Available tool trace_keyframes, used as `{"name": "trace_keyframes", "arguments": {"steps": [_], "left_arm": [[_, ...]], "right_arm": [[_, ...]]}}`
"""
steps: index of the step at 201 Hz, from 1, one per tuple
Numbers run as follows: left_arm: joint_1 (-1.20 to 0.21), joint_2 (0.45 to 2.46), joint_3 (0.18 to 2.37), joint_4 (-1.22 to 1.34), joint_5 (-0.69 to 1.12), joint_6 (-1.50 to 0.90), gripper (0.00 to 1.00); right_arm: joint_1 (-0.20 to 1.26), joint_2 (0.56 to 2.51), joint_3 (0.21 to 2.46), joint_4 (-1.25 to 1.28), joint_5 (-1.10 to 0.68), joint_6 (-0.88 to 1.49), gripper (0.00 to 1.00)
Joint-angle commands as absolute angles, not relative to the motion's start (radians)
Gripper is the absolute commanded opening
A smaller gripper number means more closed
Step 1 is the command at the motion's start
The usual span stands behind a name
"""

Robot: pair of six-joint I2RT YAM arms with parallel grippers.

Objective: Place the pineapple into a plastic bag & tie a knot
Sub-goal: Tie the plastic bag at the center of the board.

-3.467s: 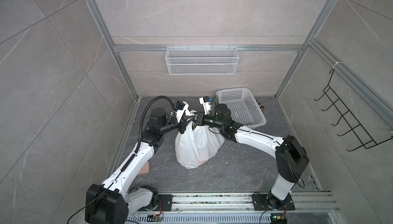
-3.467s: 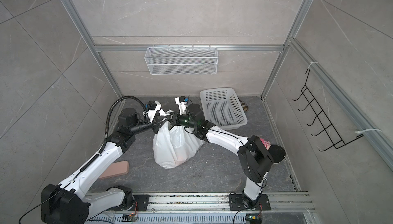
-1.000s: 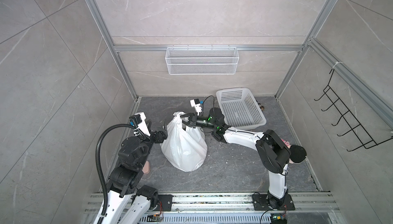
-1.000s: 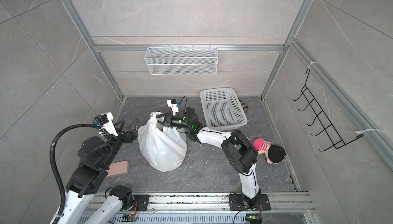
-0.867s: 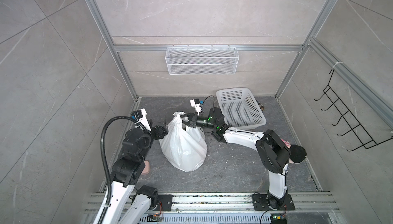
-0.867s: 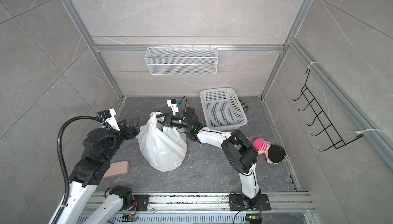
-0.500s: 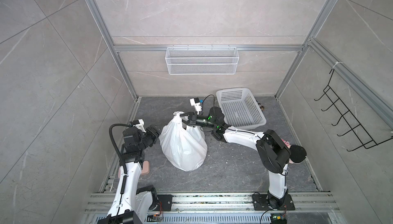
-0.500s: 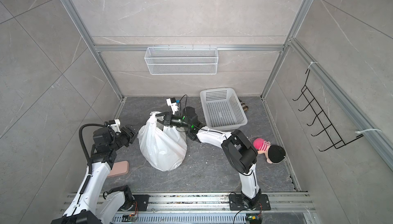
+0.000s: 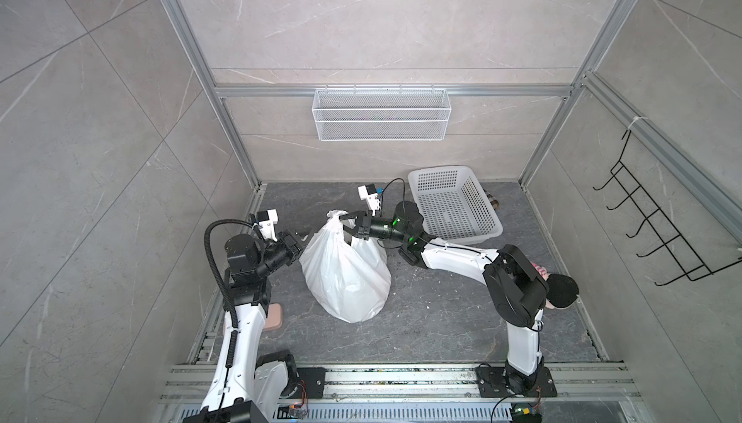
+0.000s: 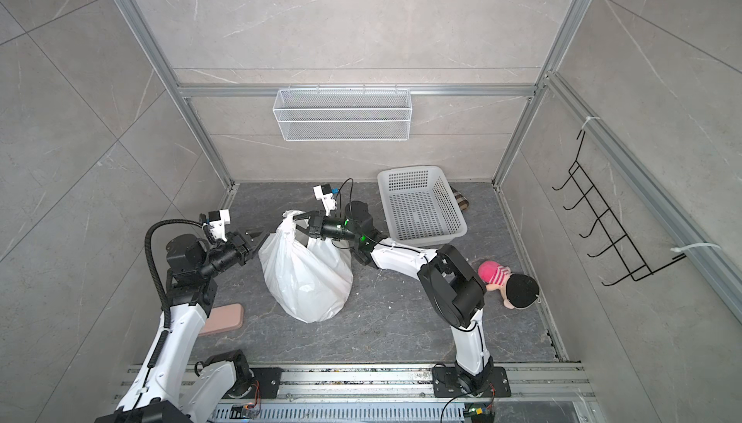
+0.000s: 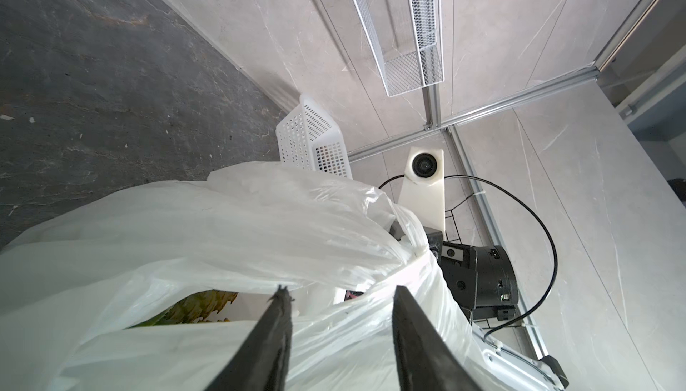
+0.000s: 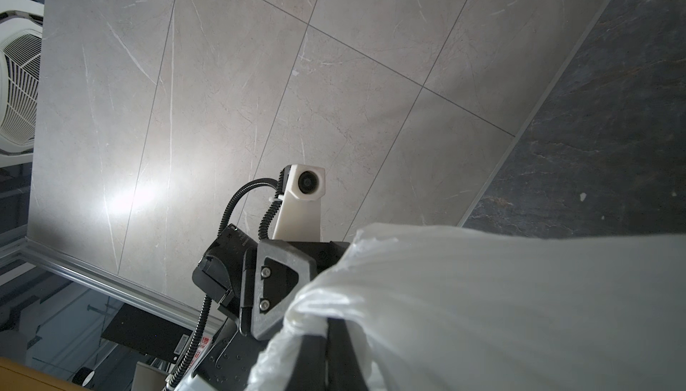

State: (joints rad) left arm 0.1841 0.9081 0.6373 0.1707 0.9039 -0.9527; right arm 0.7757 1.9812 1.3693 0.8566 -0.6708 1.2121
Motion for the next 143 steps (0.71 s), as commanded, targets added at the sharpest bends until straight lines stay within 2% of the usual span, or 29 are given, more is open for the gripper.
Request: {"name": "trace_keyframes", "arguments": {"steps": [1, 61, 91, 112, 143], "left_arm": [[0.181, 0.937, 0.667, 0.193, 0.97, -0.919, 0.35], [0.108, 1.003, 0.69, 0.067, 0.947, -0.791, 0.18], [0.047, 1.039, 0.719, 0.027, 0.954, -0.711, 0.16], [0.002, 1.053, 0.73, 0.042, 0.985, -0.658, 0.22], [-0.031, 1.05, 0.739, 0.066, 0.982, -0.6, 0.39]], "right_arm": [[0.776, 1.99, 1.406, 0.874, -0.688, 1.207, 0.0], [0.778, 1.994, 1.407, 0.903, -0.703, 1.227, 0.0], [0.777, 1.993, 1.403, 0.911, -0.704, 1.233, 0.0], [0.779, 1.991, 1.398, 0.914, -0.703, 1.233, 0.0], [0.779, 1.99, 1.396, 0.916, -0.705, 1.238, 0.0]]}}
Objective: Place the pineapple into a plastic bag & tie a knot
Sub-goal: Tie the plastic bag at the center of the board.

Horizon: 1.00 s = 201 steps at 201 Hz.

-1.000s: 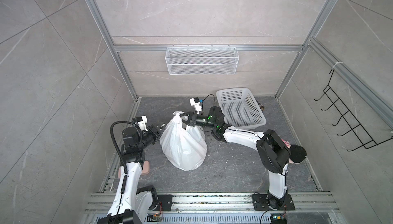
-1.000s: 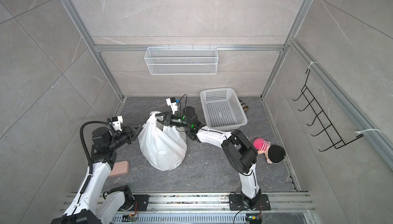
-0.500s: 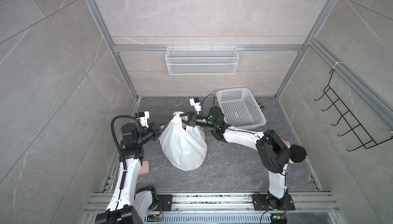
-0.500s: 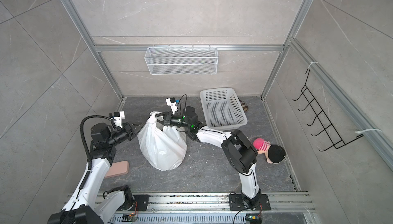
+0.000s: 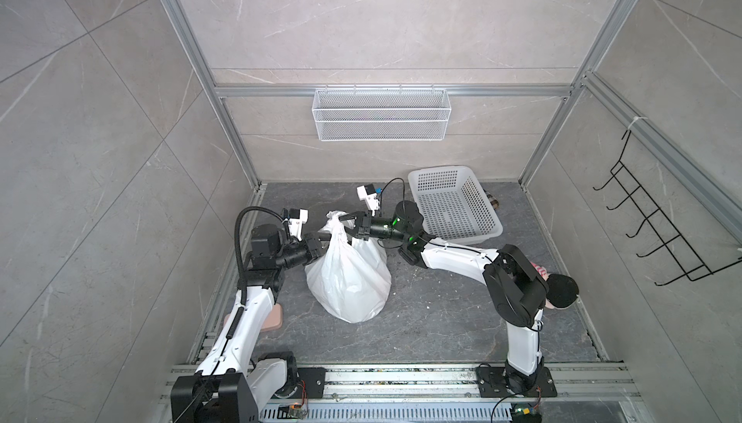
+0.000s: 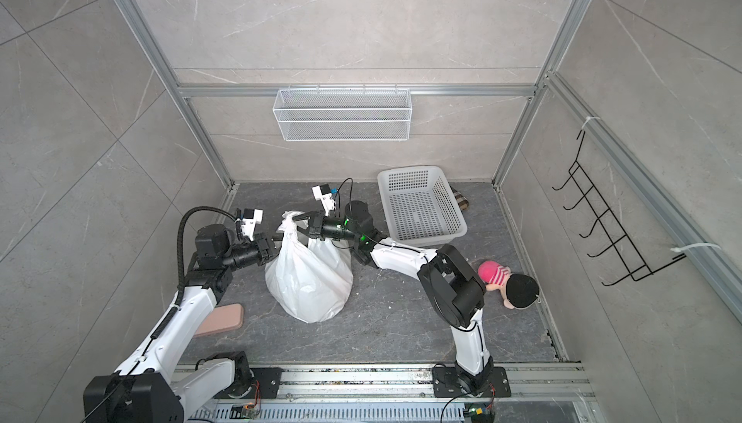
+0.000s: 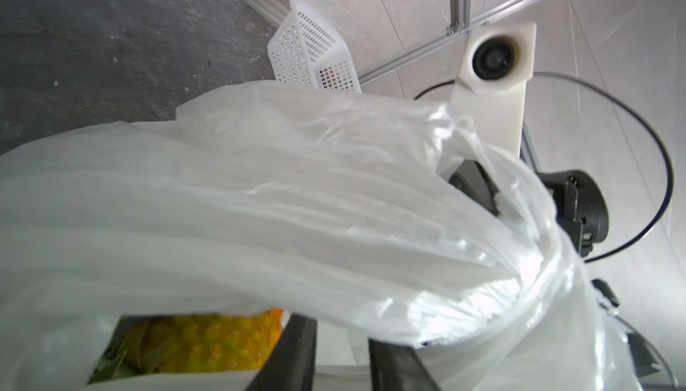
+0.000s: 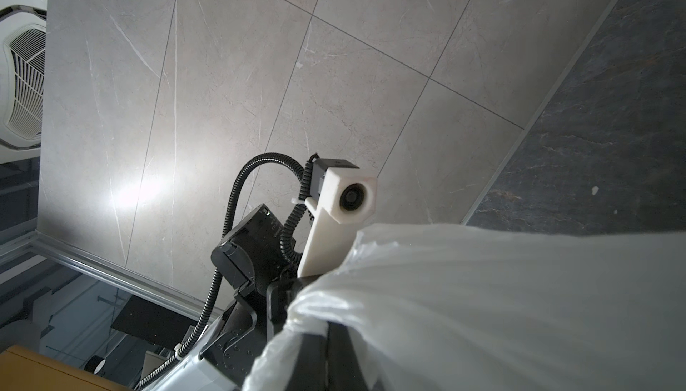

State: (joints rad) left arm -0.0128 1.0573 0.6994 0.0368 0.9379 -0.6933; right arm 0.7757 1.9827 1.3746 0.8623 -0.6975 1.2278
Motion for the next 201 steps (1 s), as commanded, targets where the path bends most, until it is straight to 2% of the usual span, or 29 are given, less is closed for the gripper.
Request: {"name": "trace_keyframes", "arguments": {"steps": [1, 20, 66, 110, 146, 201], "left_arm": [[-0.031, 1.05, 0.738, 0.067, 0.98, -0.6, 0.39], [-0.032, 1.03, 0.734, 0.106, 0.947, -0.606, 0.48], [-0.031, 0.957, 0.708, 0.162, 0.871, -0.603, 0.49], [-0.03, 0.945, 0.687, 0.253, 0.885, -0.633, 0.5], [-0.031, 0.967, 0.695, 0.286, 0.884, -0.636, 0.36], [-0.031, 0.941, 0.682, 0.327, 0.879, -0.615, 0.0]], "right_arm": [[0.779, 1.99, 1.396, 0.916, -0.705, 1.238, 0.0], [0.778, 1.988, 1.39, 0.915, -0.705, 1.236, 0.0], [0.778, 1.982, 1.376, 0.911, -0.708, 1.234, 0.0], [0.778, 1.983, 1.37, 0.919, -0.71, 1.244, 0.0], [0.778, 1.985, 1.364, 0.929, -0.712, 1.255, 0.0], [0.776, 1.983, 1.361, 0.931, -0.709, 1.259, 0.0]]}}
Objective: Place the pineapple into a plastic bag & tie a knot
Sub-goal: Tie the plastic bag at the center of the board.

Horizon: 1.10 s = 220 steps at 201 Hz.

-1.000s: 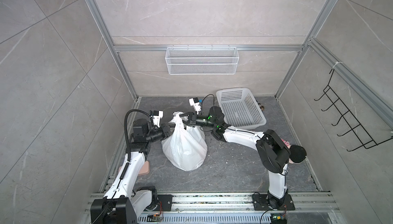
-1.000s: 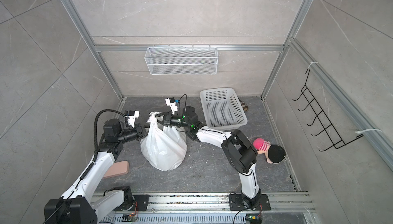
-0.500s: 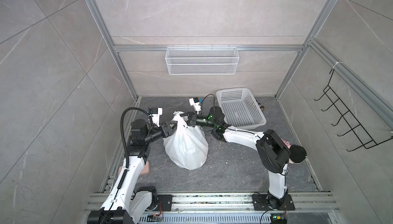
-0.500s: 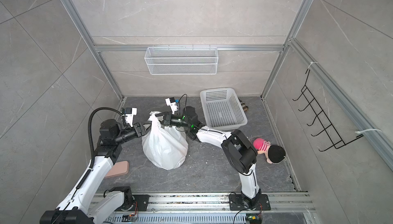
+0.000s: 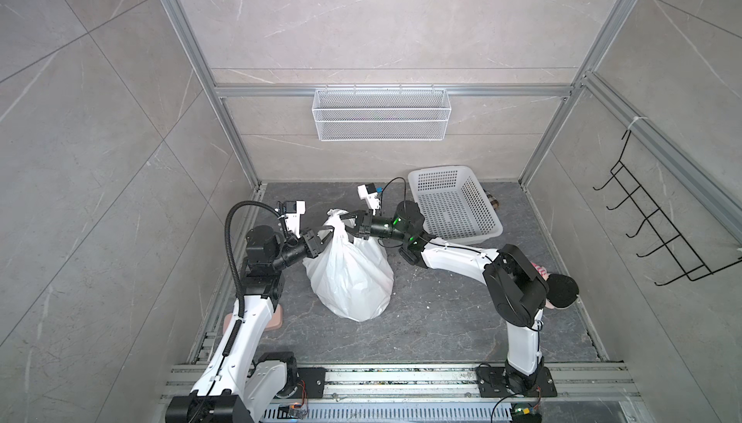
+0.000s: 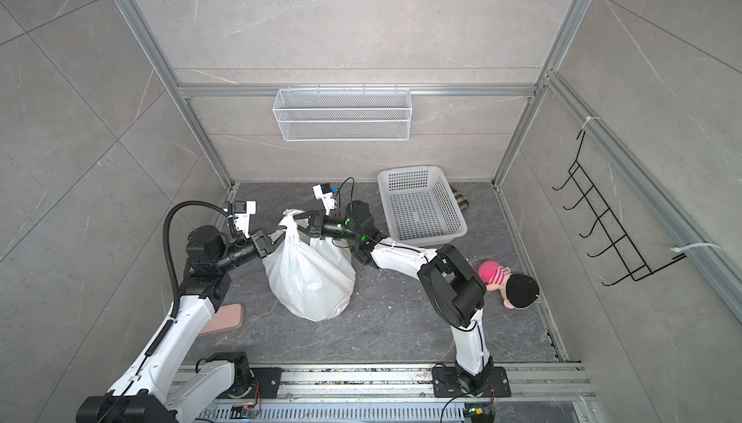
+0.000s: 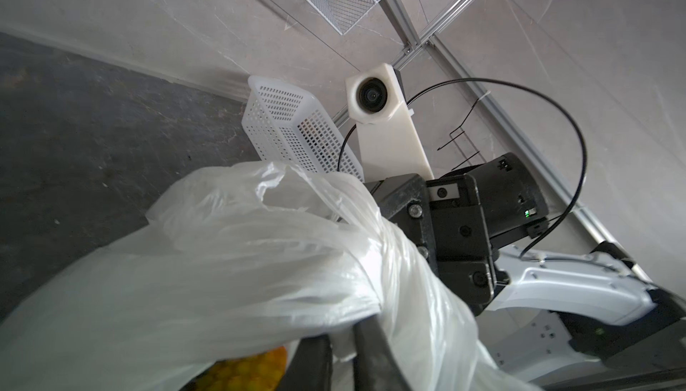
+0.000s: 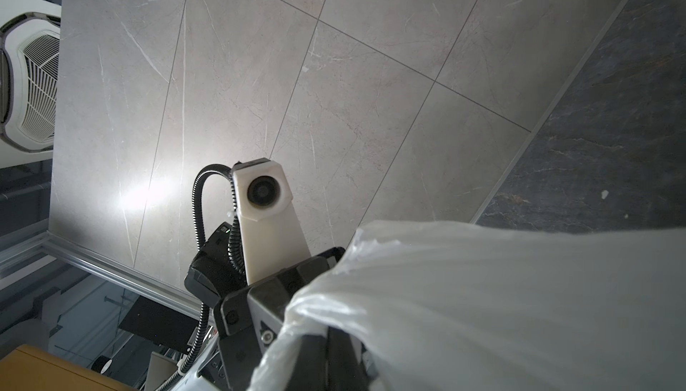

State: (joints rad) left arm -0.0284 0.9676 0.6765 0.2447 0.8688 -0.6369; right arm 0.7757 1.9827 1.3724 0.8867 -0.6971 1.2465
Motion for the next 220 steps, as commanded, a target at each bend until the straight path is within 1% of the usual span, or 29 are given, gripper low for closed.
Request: {"name": "trace_keyframes", "arguments": {"steps": [1, 37, 45, 59, 71, 90, 112, 126, 130, 148, 165, 182, 220], "left_arm": [[-0.031, 0.941, 0.682, 0.325, 0.879, -0.613, 0.0], [-0.031, 0.905, 0.681, 0.242, 0.842, -0.559, 0.0], [-0.031, 0.894, 0.683, 0.215, 0.827, -0.546, 0.0], [-0.03, 0.881, 0.687, 0.17, 0.809, -0.522, 0.0], [-0.03, 0.877, 0.688, 0.151, 0.805, -0.511, 0.0], [-0.03, 0.882, 0.689, 0.145, 0.808, -0.51, 0.0], [-0.03, 0.886, 0.693, 0.151, 0.804, -0.518, 0.0], [-0.03, 0.89, 0.699, 0.149, 0.805, -0.519, 0.0], [-0.03, 0.891, 0.701, 0.149, 0.806, -0.519, 0.0], [-0.029, 0.894, 0.708, 0.151, 0.809, -0.524, 0.0], [-0.03, 0.893, 0.709, 0.157, 0.812, -0.529, 0.0], [-0.03, 0.892, 0.71, 0.161, 0.817, -0.531, 0.0], [-0.03, 0.889, 0.712, 0.158, 0.818, -0.537, 0.0]], "right_arm": [[0.776, 1.983, 1.361, 0.931, -0.709, 1.26, 0.0], [0.756, 1.949, 1.319, 0.897, -0.673, 1.256, 0.0], [0.744, 1.931, 1.292, 0.887, -0.66, 1.25, 0.08], [0.72, 1.894, 1.243, 0.862, -0.645, 1.245, 0.26], [0.7, 1.86, 1.197, 0.845, -0.643, 1.234, 0.36], [0.678, 1.809, 1.148, 0.798, -0.656, 1.208, 0.45], [0.668, 1.724, 1.114, 0.678, -0.672, 1.104, 0.48], [0.683, 1.643, 1.13, 0.479, -0.66, 0.949, 0.53], [0.689, 1.617, 1.137, 0.43, -0.649, 0.912, 0.56], [0.747, 1.522, 1.19, 0.153, -0.551, 0.706, 0.65], [0.807, 1.498, 1.25, 0.009, -0.512, 0.605, 0.68], [0.857, 1.515, 1.313, -0.09, -0.472, 0.544, 0.72], [0.901, 1.597, 1.415, -0.161, -0.444, 0.507, 0.73]]}}
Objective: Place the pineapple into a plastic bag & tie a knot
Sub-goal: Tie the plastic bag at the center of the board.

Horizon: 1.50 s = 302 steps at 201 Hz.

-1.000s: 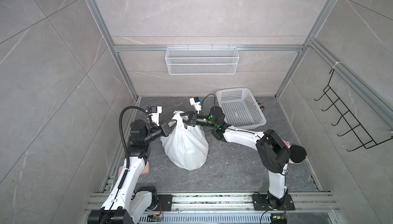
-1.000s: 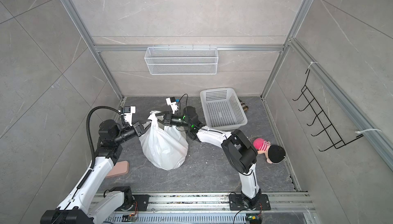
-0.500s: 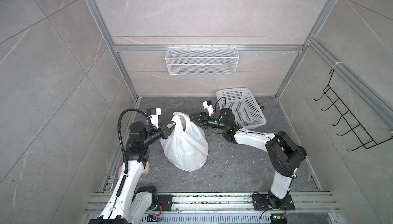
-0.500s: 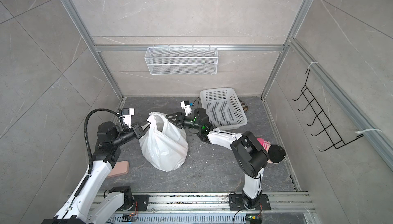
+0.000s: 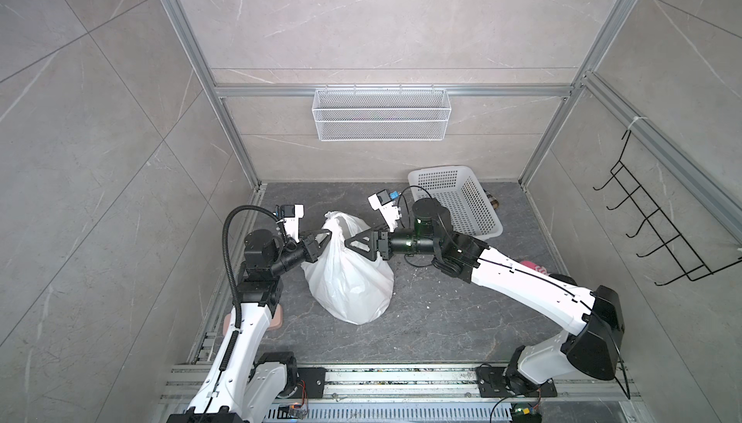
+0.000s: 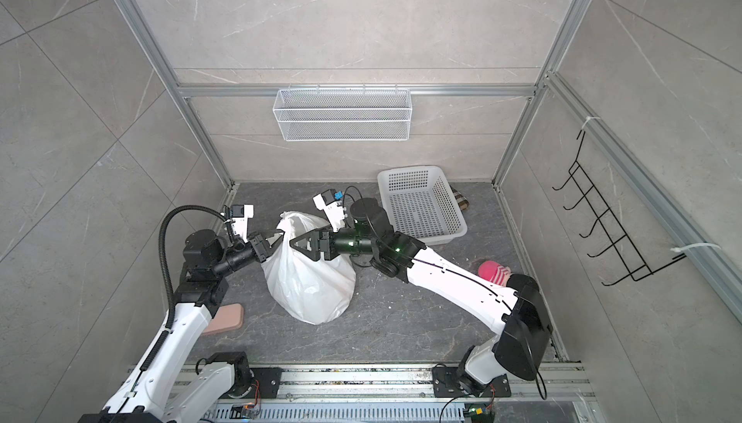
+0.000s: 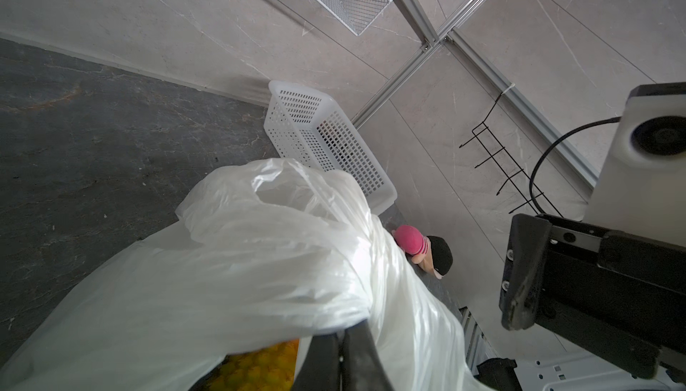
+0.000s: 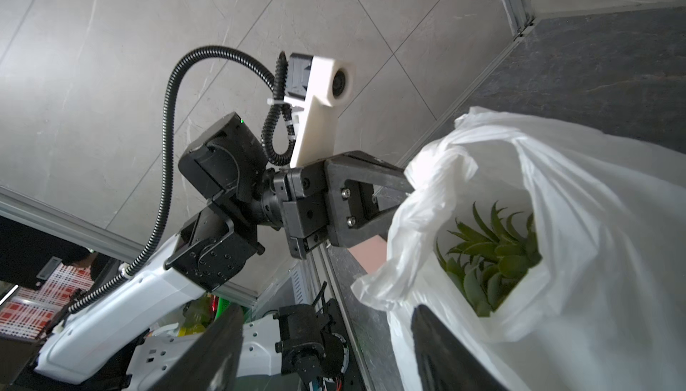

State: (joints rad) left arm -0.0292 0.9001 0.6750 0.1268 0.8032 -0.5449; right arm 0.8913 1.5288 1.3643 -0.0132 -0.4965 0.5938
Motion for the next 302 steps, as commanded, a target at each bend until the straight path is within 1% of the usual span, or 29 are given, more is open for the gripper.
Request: {"name": "trace_keyframes", "arguments": {"steps": [1, 34, 56, 74, 87, 106, 145, 151, 186, 215, 227, 250, 261, 282, 302], "left_arm": [[-0.03, 0.89, 0.713, 0.158, 0.818, -0.536, 0.0], [-0.03, 0.888, 0.713, 0.158, 0.823, -0.54, 0.0], [-0.03, 0.887, 0.713, 0.17, 0.825, -0.549, 0.0], [-0.03, 0.887, 0.713, 0.17, 0.827, -0.548, 0.0], [-0.03, 0.886, 0.715, 0.167, 0.827, -0.547, 0.0], [-0.029, 0.884, 0.715, 0.16, 0.827, -0.543, 0.0], [-0.031, 0.886, 0.712, 0.157, 0.827, -0.539, 0.0], [-0.03, 0.884, 0.712, 0.158, 0.827, -0.539, 0.0], [-0.03, 0.881, 0.712, 0.153, 0.826, -0.537, 0.0], [-0.03, 0.878, 0.712, 0.144, 0.827, -0.531, 0.0], [-0.03, 0.875, 0.712, 0.139, 0.826, -0.529, 0.0], [-0.03, 0.874, 0.713, 0.134, 0.83, -0.526, 0.0], [-0.031, 0.873, 0.716, 0.136, 0.83, -0.526, 0.0], [-0.029, 0.878, 0.715, 0.145, 0.833, -0.528, 0.0], [-0.03, 0.883, 0.719, 0.147, 0.835, -0.529, 0.0]], "right_arm": [[0.901, 1.599, 1.418, -0.164, -0.443, 0.507, 0.73], [0.912, 1.665, 1.485, -0.171, -0.443, 0.508, 0.71], [0.916, 1.704, 1.529, -0.172, -0.463, 0.515, 0.67], [0.917, 1.723, 1.543, -0.163, -0.472, 0.52, 0.59], [0.917, 1.723, 1.537, -0.15, -0.47, 0.526, 0.5], [0.918, 1.697, 1.517, -0.126, -0.452, 0.532, 0.41], [0.917, 1.665, 1.492, -0.131, -0.393, 0.53, 0.17], [0.915, 1.665, 1.49, -0.133, -0.39, 0.53, 0.15], [0.913, 1.653, 1.479, -0.141, -0.353, 0.531, 0.14], [0.909, 1.636, 1.465, -0.145, -0.324, 0.534, 0.05], [0.903, 1.621, 1.445, -0.139, -0.316, 0.532, 0.05], [0.89, 1.607, 1.42, -0.126, -0.346, 0.531, 0.16], [0.889, 1.612, 1.418, -0.113, -0.385, 0.534, 0.2], [0.889, 1.626, 1.428, -0.088, -0.456, 0.541, 0.24], [0.888, 1.633, 1.433, -0.075, -0.47, 0.551, 0.24]]}}
